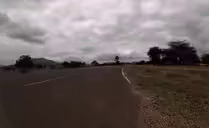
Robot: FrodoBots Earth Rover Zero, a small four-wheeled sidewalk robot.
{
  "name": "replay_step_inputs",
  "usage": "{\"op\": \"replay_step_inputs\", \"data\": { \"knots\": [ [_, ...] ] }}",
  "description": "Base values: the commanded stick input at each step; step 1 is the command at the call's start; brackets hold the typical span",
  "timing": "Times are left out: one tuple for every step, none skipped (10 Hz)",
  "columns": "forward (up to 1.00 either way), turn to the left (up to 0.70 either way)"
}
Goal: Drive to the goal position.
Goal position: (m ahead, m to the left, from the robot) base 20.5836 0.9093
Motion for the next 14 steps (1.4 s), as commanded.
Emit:
{"op": "replay_step_inputs", "data": {
  "knots": [
    [0.50, 0.00],
    [0.50, 0.00],
    [0.50, 0.00],
    [0.50, 0.00],
    [0.50, 0.00],
    [0.50, 0.00],
    [0.50, 0.00],
    [0.50, 0.00],
    [0.50, 0.00],
    [0.50, 0.00],
    [0.50, 0.00],
    [0.50, 0.00],
    [0.50, 0.00],
    [0.50, -0.50]
  ]
}}
